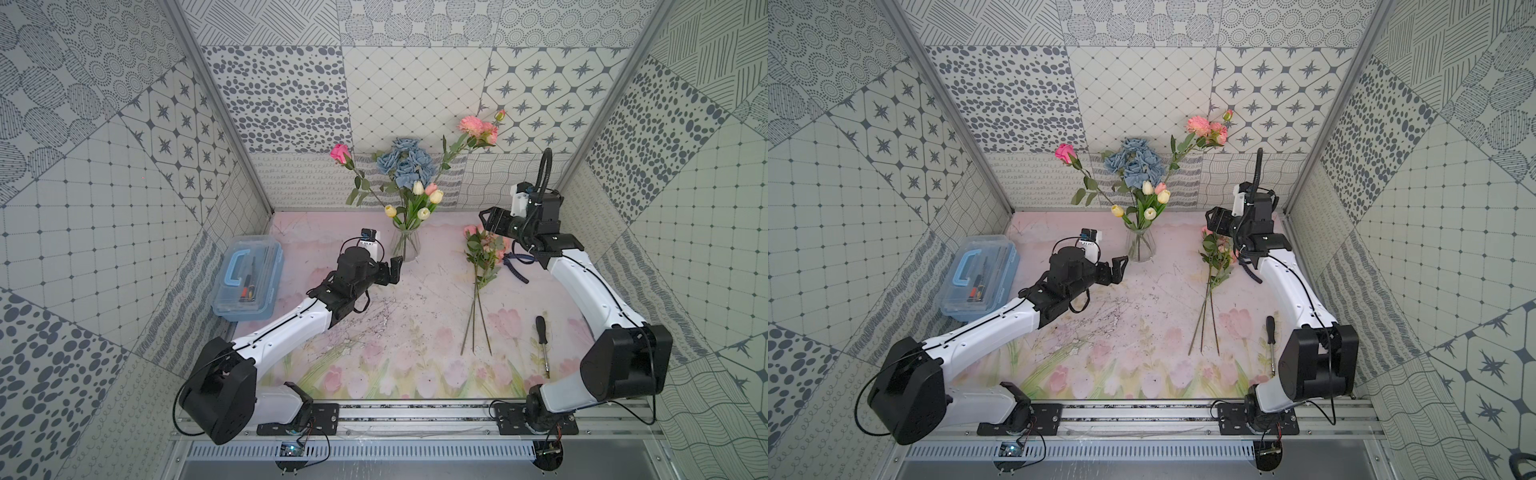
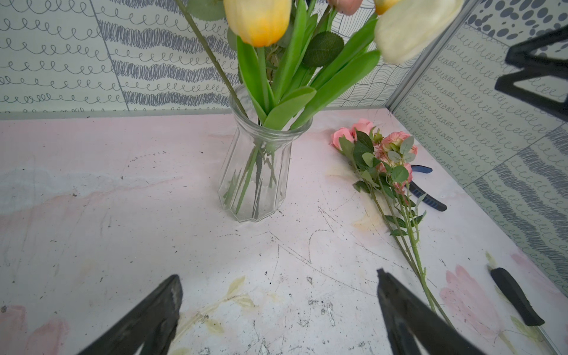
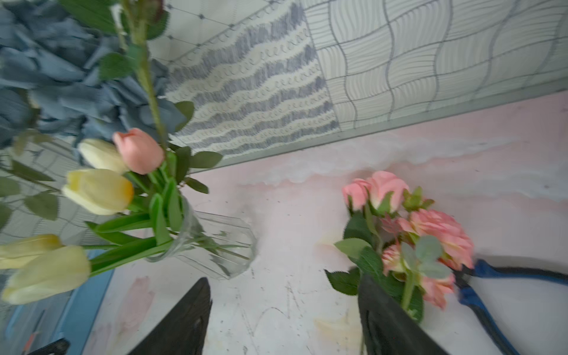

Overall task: Pick out pink flowers from the vase
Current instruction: Place the flower at the center of the board, then pick up the flower from the vase.

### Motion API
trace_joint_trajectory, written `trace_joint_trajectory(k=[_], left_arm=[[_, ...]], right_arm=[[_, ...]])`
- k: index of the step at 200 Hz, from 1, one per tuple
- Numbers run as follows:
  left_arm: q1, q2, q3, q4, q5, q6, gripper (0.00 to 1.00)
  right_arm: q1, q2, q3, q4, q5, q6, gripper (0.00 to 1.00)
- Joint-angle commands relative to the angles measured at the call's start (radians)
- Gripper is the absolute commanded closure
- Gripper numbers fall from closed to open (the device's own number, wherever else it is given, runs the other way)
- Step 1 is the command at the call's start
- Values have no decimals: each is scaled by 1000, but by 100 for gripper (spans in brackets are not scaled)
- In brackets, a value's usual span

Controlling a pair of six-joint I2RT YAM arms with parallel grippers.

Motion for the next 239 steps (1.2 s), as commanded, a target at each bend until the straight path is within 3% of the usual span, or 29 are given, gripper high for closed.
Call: trace_joint_trajectory(k=[1, 93, 146, 220, 239], left_arm=[[4, 17, 30, -8, -20, -14, 1], [4, 32, 31, -14, -42, -5, 1], [5, 31, 5, 33, -40, 8, 1], [5, 114, -26, 153, -79, 10, 1], [5, 154, -68, 278, -125, 12, 1]], right_arm=[[47, 77, 3, 246, -122, 15, 20], [59, 389, 142, 707, -165, 270, 19], [59, 559, 244, 1022, -238, 518, 28], [90, 709, 451, 1088, -271, 642, 42], [99, 715, 471, 1069, -265, 628, 46]])
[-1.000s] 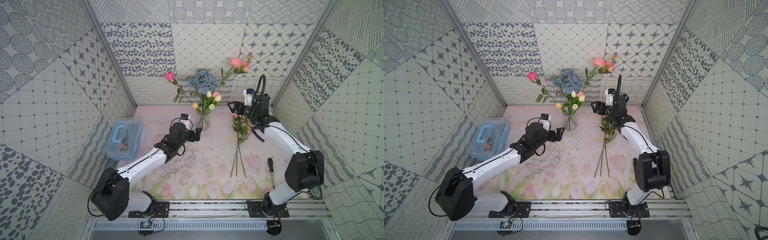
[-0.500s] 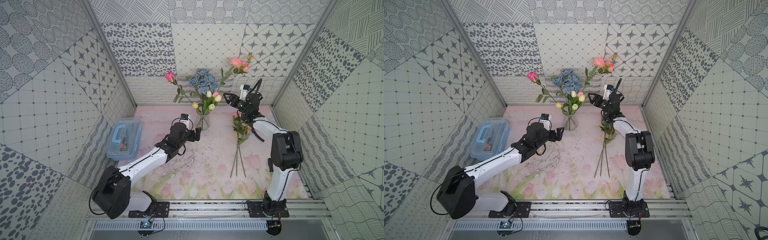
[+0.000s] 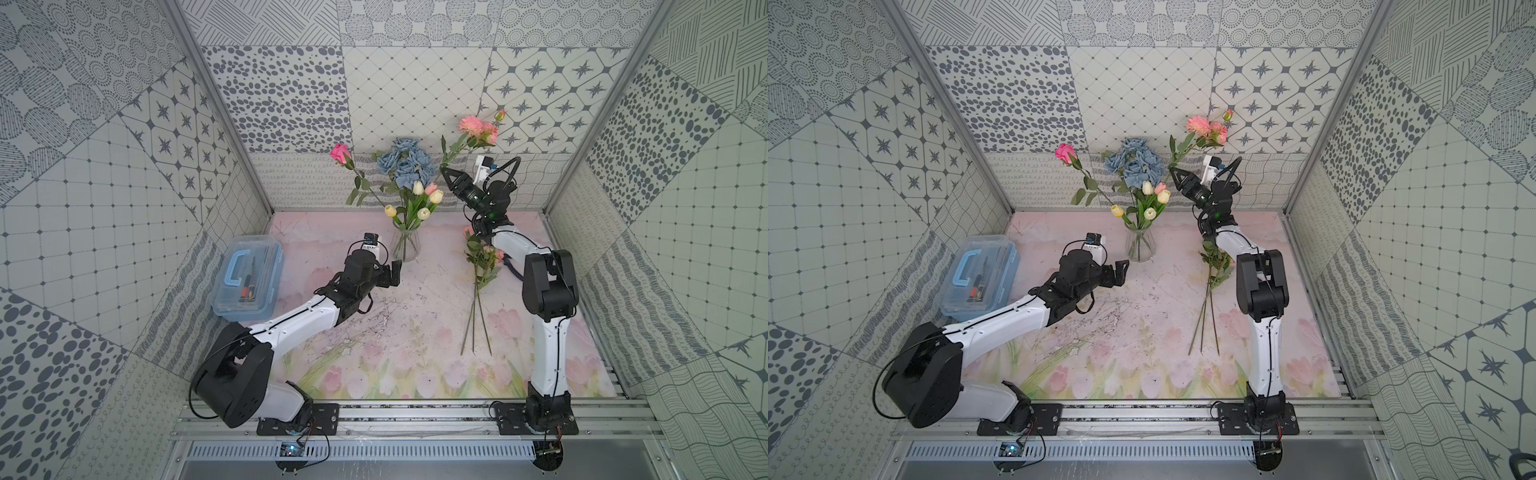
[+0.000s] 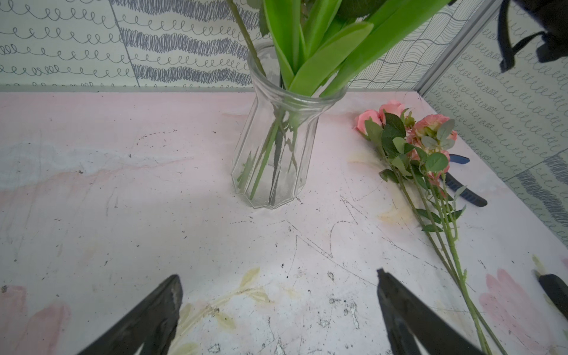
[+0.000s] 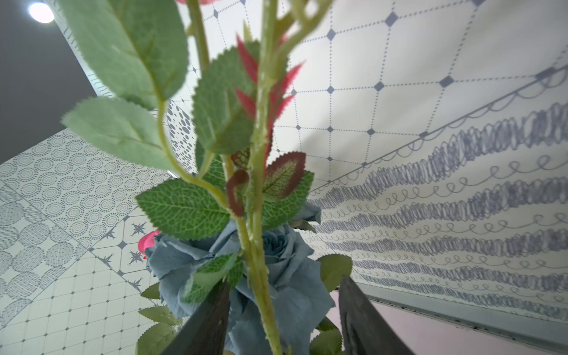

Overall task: Pick out pink flowers from the vase
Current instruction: Pick up the flower from the vase.

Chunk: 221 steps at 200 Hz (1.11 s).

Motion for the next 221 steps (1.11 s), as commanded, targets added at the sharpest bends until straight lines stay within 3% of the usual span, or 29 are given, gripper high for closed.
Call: trace_joint_trajectory(k=[1, 25, 61, 85, 158, 221], left_arm=[[5, 56, -43, 219, -77, 18, 1], [5, 147, -118, 481, -175, 28, 1], [5, 365, -151, 878, -191, 121, 1], [2, 534, -140, 1147, -216, 174, 1], [-11, 736, 93, 1154, -280, 329, 1], [-8, 776, 148, 1154, -271, 298, 1]], right_arm=[[18, 17, 50, 64, -17, 20, 47], [20, 42, 100, 40, -29, 40, 54], [19, 30, 113, 5, -47, 28, 73], [18, -11, 104, -67, -58, -33, 80], [9, -158, 90, -263, -71, -233, 87], [-3, -321, 27, -303, -29, -336, 88]])
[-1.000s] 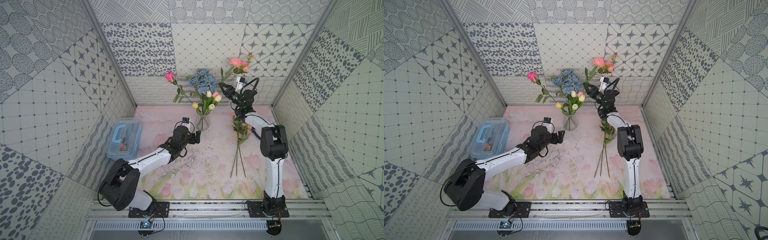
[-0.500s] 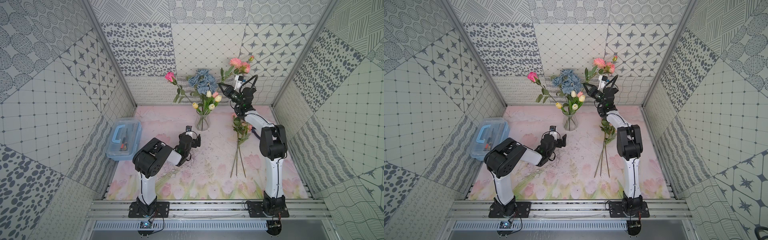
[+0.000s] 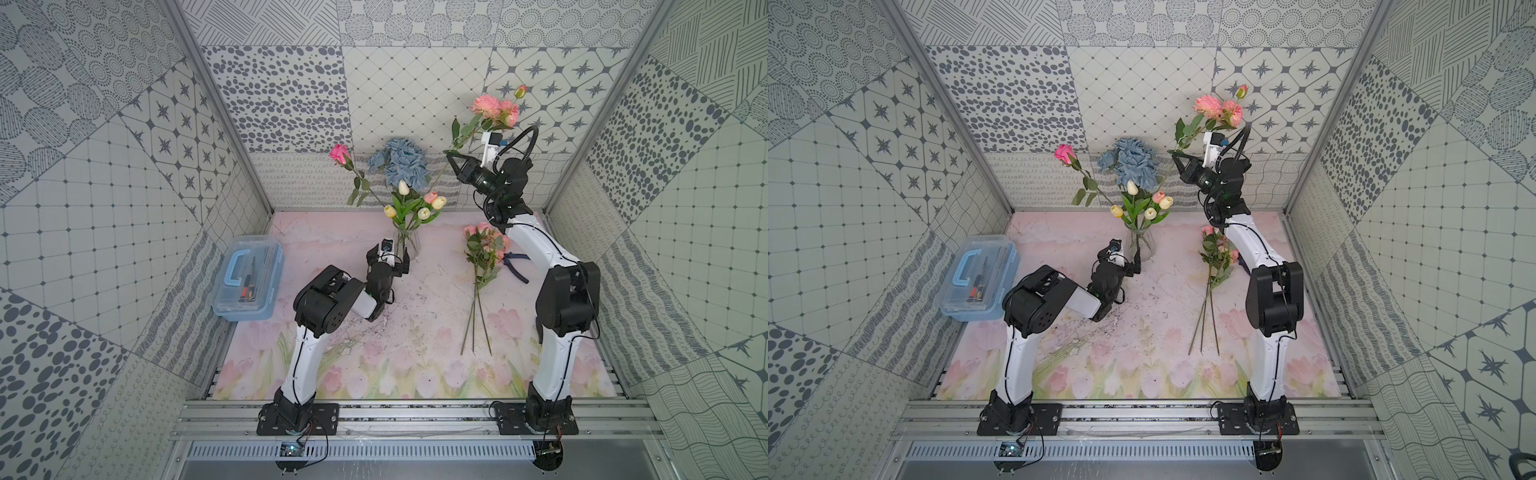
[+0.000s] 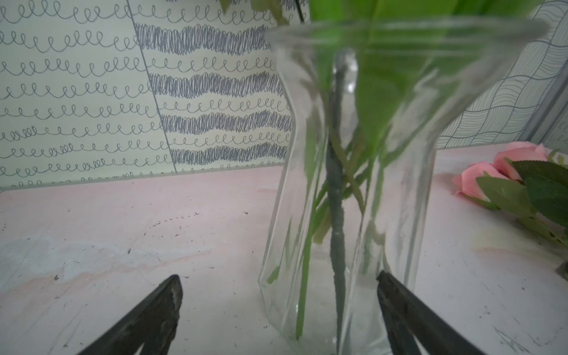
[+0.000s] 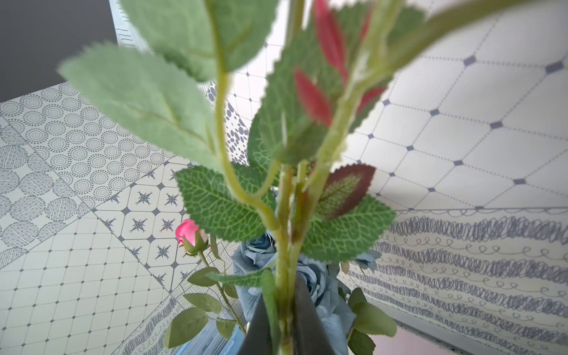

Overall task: Pick out pink flowers from the vase
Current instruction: Pick up the flower from the vase, then place the flower at the center of the board.

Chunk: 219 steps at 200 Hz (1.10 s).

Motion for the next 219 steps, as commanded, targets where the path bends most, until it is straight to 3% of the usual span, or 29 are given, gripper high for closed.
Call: trace_joint_trajectory(k=[1, 91, 179, 219], left_arm=[[-5, 9, 23, 116, -14, 25, 1], [-5, -10, 18, 116, 25, -17, 1], [-8, -82, -28, 116, 69, -32, 1], [-8, -107, -58, 115, 65, -25, 1]], right_arm=[[-4, -99, -33, 20, 18, -67, 88], [-17, -419, -128, -180, 147, -279, 92], [-46, -785, -356, -278, 305, -394, 93], [-46, -840, -286, -547, 408, -423, 95]])
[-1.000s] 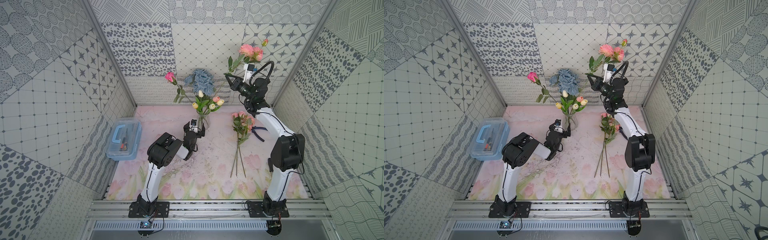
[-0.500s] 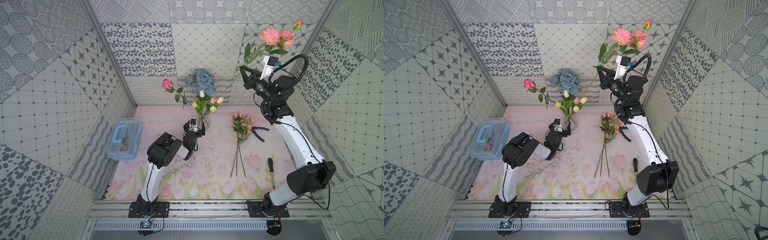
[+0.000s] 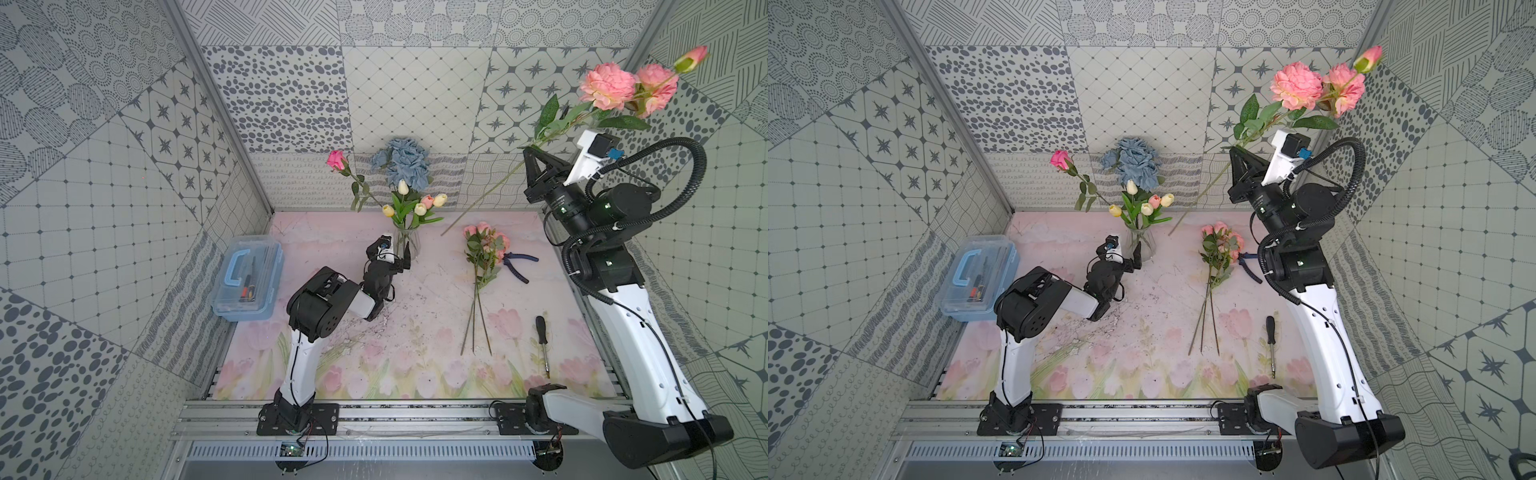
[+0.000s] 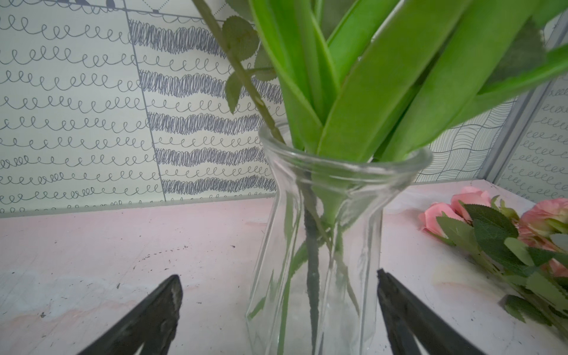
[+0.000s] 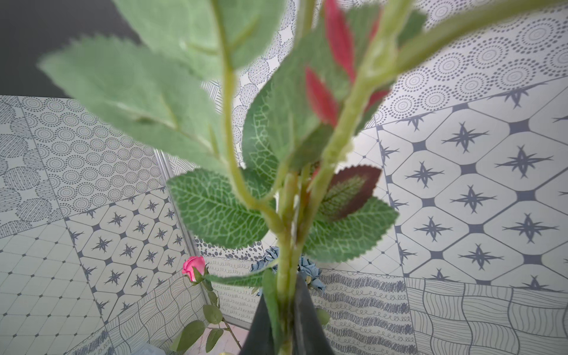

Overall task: Pick out pink flowers from the vase
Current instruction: Place the flower at the center of the board.

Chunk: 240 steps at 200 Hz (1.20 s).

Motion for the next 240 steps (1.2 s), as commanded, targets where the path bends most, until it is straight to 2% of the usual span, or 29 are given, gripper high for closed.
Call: trace_joint_trajectory(k=[1, 63, 89, 116, 155, 179, 240], left_arm=[[-3, -29, -22, 69, 17, -4, 1], [-3, -63, -67, 68, 25, 18, 1], [-4, -72, -78, 67, 33, 29, 1], [-4, -79, -87, 67, 43, 23, 1], [-5, -81, -95, 67, 57, -1, 1], [-5, -81, -101, 68, 70, -21, 1], [-5, -79, -102, 67, 87, -52, 1]], right_arm=[[-3, -27, 55, -175, 100, -55, 96], [-5, -73, 50, -614, 156, -60, 95], [-9, -35, 52, -780, 125, -82, 93], [-19, 14, 18, -871, 126, -106, 93], [-31, 137, -17, -924, 77, -116, 93], [-32, 222, -39, -915, 91, -116, 93], [-70, 440, -216, -591, 14, -51, 95]])
